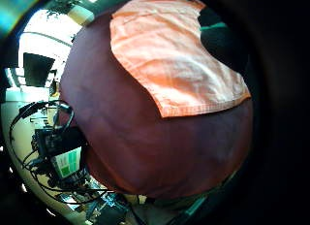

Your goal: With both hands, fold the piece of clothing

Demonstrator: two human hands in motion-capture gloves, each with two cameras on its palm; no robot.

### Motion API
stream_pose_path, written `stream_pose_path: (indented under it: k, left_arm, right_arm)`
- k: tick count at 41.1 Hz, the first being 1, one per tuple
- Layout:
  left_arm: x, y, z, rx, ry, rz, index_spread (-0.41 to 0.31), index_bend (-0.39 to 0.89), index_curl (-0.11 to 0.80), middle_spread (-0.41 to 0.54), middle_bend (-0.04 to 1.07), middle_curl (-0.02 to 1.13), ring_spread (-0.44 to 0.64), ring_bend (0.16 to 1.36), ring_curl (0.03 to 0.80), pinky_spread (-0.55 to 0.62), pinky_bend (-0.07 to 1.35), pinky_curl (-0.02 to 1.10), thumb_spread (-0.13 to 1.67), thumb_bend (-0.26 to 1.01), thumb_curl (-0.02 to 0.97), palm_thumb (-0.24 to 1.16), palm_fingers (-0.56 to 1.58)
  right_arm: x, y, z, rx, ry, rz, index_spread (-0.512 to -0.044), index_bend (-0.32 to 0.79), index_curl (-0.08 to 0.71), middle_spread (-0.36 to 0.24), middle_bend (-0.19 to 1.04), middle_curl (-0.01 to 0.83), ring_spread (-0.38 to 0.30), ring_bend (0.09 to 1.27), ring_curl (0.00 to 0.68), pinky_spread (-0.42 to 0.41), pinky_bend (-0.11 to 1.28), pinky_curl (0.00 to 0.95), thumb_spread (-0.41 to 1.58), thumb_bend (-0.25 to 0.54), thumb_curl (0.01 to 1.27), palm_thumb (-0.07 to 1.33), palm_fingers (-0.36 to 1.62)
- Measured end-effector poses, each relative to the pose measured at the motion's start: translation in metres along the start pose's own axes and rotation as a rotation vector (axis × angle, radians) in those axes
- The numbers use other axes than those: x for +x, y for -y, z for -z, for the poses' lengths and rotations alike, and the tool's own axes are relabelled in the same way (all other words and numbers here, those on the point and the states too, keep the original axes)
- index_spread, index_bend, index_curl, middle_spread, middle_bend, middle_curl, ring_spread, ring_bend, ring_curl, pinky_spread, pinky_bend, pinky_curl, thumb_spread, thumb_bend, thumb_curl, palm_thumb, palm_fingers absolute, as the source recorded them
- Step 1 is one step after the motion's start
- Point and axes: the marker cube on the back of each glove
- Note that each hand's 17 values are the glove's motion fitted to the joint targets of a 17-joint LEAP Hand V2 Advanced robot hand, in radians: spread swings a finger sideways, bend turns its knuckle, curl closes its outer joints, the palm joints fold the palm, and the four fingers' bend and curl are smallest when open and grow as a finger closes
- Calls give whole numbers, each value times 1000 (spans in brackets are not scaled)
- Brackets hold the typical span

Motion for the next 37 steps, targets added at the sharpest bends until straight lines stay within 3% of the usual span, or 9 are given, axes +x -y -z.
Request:
stream_pose_path:
  k: [4,11,15,18,19,23,27,31,37]
  left_arm:
    - [8,-22,13,-85,12,-5,-78,117,257,-17,204,394,137,562,318,208,499,331,1142,-15,322,424,411]
    - [1,-13,-4,-98,108,-19,-79,128,265,-23,196,400,120,562,322,172,524,350,1131,-8,336,471,437]
    - [-1,3,-8,27,148,-56,-100,165,281,-53,219,410,77,559,321,146,498,348,1139,0,346,518,526]
    - [1,8,-8,102,165,-63,-133,240,316,-100,253,416,24,523,313,121,442,336,1152,-2,348,540,666]
    - [1,11,-10,125,172,-67,-138,235,320,-98,223,402,23,514,307,117,436,332,1154,-5,348,543,648]
    - [-4,40,-32,245,226,-92,-178,251,347,-166,297,429,-89,527,318,59,359,320,1167,-3,349,566,879]
    - [-5,66,-25,430,277,-137,-209,235,365,-212,312,439,-166,530,330,16,302,316,1178,0,351,596,988]
    - [-4,39,-26,243,270,-164,-243,229,385,-258,381,471,-238,524,347,-28,225,315,1178,10,360,650,1115]
    - [-2,21,0,115,310,-208,-272,231,415,-301,449,508,-296,532,374,-59,147,311,1177,-2,361,683,1164]
  right_arm:
    - [1,-4,6,58,-47,-9,-342,134,278,55,168,231,172,352,261,241,666,354,1188,76,352,671,126]
    - [-2,-2,-4,-2,54,69,-328,167,295,67,161,238,158,372,275,205,689,357,1206,96,367,769,231]
    - [0,0,-5,-8,57,53,-317,173,302,62,188,255,127,423,293,172,641,343,1203,88,363,793,343]
    - [3,3,-2,48,13,23,-303,170,308,37,245,288,61,514,325,141,541,321,1215,105,365,844,504]
    - [5,3,-1,72,-8,8,-303,157,302,41,228,283,65,479,307,146,546,319,1216,97,361,839,454]
    - [8,8,4,168,-66,-10,-286,216,333,-15,309,329,-25,557,344,73,439,295,1217,136,375,935,764]
    - [8,4,7,147,-91,15,-271,210,352,-51,340,357,-80,561,360,6,393,287,1214,160,386,1007,937]
    - [14,15,-2,76,-117,54,-256,150,356,-82,359,384,-120,602,391,-75,403,304,1199,166,391,1051,1138]
    - [14,13,6,-80,-145,98,-247,126,365,-111,386,421,-155,631,430,-171,472,347,1163,147,391,1072,1220]
